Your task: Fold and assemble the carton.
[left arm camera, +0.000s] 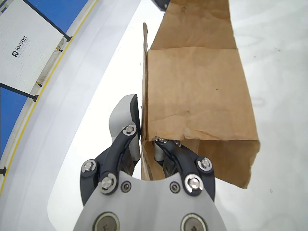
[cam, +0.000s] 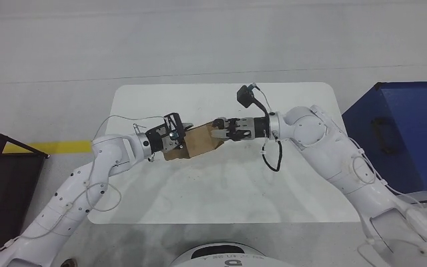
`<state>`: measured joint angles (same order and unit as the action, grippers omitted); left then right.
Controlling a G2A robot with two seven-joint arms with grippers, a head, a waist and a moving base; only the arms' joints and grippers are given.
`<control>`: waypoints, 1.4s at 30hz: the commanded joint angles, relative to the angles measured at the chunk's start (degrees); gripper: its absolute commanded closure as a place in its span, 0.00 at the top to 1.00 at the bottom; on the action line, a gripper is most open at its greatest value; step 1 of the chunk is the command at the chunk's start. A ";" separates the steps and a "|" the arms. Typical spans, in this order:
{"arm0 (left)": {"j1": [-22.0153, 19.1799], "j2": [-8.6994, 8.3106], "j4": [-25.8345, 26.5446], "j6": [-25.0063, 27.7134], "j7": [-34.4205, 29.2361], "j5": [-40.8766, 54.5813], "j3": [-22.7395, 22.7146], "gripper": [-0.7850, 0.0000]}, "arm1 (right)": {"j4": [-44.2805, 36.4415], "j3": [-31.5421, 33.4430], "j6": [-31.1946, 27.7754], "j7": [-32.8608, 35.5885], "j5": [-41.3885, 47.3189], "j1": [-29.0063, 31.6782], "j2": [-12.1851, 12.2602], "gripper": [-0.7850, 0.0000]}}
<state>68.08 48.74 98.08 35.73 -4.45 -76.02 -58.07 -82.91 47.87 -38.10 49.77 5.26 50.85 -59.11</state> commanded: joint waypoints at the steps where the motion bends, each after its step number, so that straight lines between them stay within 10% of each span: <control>1: 0.10 0.03 -0.23 -0.06 0.15 0.09 -0.37 0.00 | 0.88 -0.28 -0.13 0.78 2.60 -0.15 -0.17 0.40; 17: 1.46 0.50 1.03 -0.98 -0.63 -3.33 -1.47 0.00 | 2.74 -1.88 5.23 2.23 -0.26 -1.76 -1.27 0.45; 21: 1.75 0.64 1.30 -1.19 -0.70 -4.23 -1.59 0.00 | 2.10 -1.94 8.31 2.16 -4.74 -2.16 -1.30 0.00; 23: 1.92 0.72 1.32 -1.37 -0.60 -4.28 -1.74 0.00 | 1.61 -1.98 9.90 2.01 -7.72 -2.35 -1.27 0.00; 24: 2.01 0.75 1.35 -1.44 -0.58 -4.30 -1.82 0.05 | 1.28 -1.97 10.43 1.90 -9.09 -2.37 -1.25 0.00; 26: 2.33 0.81 1.15 -1.94 -0.61 -3.97 -2.19 1.00 | 0.18 -1.97 10.23 2.40 -12.22 -2.60 -1.15 0.00; 42: 3.80 0.54 -9.60 -4.67 0.91 8.00 -12.06 1.00 | -15.19 2.69 -10.59 4.78 -45.12 -2.99 1.60 0.00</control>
<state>71.68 49.27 88.42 31.46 -3.47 -69.34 -69.47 -98.18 50.58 -48.89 54.55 -40.32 47.86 -57.50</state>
